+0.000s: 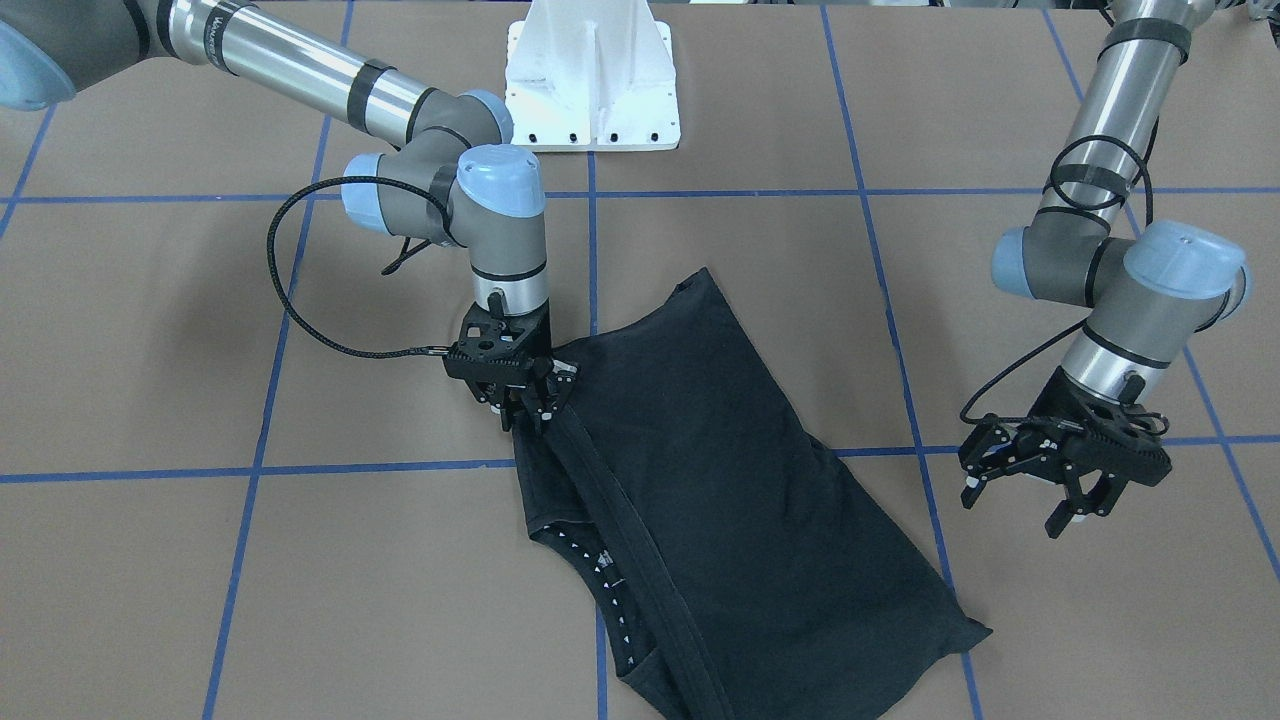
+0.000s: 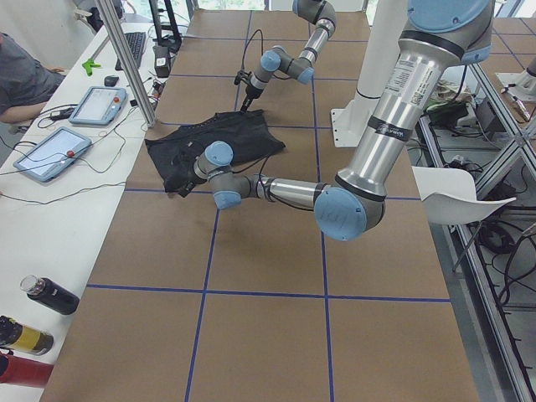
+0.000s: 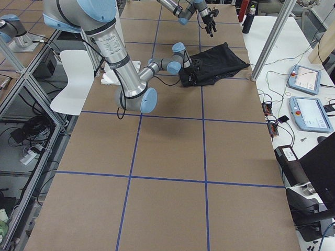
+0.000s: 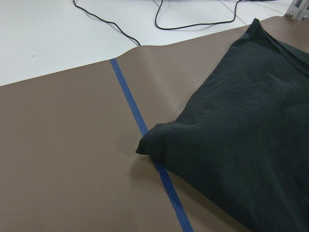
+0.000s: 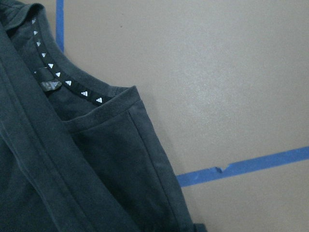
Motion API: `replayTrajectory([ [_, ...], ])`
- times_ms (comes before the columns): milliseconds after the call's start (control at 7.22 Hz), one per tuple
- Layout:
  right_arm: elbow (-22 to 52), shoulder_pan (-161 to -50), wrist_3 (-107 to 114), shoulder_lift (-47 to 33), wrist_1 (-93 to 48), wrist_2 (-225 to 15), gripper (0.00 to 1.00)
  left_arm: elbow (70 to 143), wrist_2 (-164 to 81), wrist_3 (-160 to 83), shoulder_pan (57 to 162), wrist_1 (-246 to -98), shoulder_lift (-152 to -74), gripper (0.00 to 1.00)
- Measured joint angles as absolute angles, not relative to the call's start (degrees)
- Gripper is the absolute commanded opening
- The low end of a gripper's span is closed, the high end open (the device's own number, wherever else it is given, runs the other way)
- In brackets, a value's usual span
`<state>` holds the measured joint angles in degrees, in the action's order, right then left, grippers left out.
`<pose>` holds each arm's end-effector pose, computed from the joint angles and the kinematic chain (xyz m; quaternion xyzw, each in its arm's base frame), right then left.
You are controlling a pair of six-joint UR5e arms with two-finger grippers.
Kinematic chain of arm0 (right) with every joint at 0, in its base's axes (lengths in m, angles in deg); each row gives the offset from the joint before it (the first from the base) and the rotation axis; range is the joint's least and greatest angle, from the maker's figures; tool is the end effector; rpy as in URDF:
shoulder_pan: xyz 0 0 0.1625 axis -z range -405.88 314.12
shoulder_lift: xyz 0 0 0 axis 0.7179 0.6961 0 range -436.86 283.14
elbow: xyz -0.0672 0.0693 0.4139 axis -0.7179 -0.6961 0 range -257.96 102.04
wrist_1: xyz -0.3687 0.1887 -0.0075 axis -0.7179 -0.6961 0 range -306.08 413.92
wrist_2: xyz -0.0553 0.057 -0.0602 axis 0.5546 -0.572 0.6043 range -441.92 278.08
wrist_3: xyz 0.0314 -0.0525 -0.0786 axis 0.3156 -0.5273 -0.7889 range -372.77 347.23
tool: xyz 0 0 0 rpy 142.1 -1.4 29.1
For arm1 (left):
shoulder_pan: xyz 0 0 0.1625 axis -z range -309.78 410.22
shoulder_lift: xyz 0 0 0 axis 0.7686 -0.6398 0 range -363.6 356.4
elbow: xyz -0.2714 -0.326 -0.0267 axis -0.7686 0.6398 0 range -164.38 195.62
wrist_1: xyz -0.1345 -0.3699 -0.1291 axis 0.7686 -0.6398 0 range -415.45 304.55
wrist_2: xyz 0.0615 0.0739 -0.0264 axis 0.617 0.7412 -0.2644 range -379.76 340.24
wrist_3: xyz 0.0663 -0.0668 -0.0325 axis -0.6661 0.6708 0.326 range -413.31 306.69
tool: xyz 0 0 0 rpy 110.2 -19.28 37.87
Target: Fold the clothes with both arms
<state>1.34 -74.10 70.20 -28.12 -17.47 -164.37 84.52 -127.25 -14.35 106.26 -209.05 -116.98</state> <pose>-0.5986 -0.4874 0.2718 0.1827 -0.3776 0.1938 0.8868 0.2986 -0.6283 0.4848 0.3563 0.4220 0.0464 0.8323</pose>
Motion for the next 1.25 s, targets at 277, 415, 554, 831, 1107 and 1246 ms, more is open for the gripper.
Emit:
replayTrajectory([
  [277,1.63,-74.1,70.23,-28.28,-17.47,-164.44,0.0,84.58,-127.24,-14.3,106.22,-209.08,-116.98,1.0],
  [415,2.9,-74.11,70.22,-28.05,-17.55,-164.64,0.0,84.63,-127.25,-14.29,106.22,-209.08,-116.98,1.0],
  [554,5.73,-73.84,70.22,-26.67,-17.78,-164.79,0.0,84.74,-127.24,-14.29,106.21,-209.08,-116.98,1.0],
  [831,17.07,-70.36,70.68,-19.63,-19.95,-164.14,0.0,85.23,-127.3,-14.29,106.18,-209.08,-117.01,1.0],
  [1107,28.88,-63.25,72.95,-12.65,-24.59,-159.7,0.0,85.9,-127.33,-14.29,106.07,-209.06,-116.75,1.0],
  [1246,31.4,-60.29,74.72,-11.21,-25.72,-157.24,0.0,86.27,-127.33,-14.29,106.01,-209.04,-116.48,1.0],
])
